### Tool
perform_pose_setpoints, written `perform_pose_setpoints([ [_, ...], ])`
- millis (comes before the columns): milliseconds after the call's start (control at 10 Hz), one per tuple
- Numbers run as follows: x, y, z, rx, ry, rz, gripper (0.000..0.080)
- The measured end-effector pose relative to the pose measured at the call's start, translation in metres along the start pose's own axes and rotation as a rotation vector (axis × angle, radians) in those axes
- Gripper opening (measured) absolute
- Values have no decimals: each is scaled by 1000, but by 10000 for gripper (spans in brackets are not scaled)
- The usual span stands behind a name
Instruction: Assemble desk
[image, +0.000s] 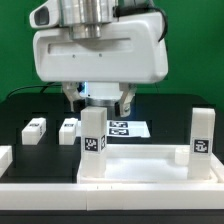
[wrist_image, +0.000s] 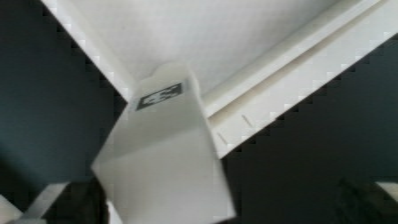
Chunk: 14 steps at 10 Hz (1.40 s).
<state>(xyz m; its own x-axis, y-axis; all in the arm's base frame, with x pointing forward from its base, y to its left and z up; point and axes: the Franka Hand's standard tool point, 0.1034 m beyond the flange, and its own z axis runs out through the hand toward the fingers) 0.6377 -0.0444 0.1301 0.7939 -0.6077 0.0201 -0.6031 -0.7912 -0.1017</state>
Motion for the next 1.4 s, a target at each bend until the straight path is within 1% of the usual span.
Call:
perform_pose_setpoints([
  [100,-2,-7,-8,6,-6,3,646],
  [500,-2,-6,-6,5,-4,2,649],
  [600,-5,-9,-7,6,-7,28,649],
  [700,-18,-17,-9,8,-14,58,649],
  [900,-44,-19,-9,1,-39,209,649],
  [1000,-55,-23,-6,-6,-47,307,649],
  [1100,-58,-27,-5,15,-56,367,649],
  [1200,-57,-28,-6,30,-61,391,649],
  [1400,-57,-28,-4,27,-61,383,649],
])
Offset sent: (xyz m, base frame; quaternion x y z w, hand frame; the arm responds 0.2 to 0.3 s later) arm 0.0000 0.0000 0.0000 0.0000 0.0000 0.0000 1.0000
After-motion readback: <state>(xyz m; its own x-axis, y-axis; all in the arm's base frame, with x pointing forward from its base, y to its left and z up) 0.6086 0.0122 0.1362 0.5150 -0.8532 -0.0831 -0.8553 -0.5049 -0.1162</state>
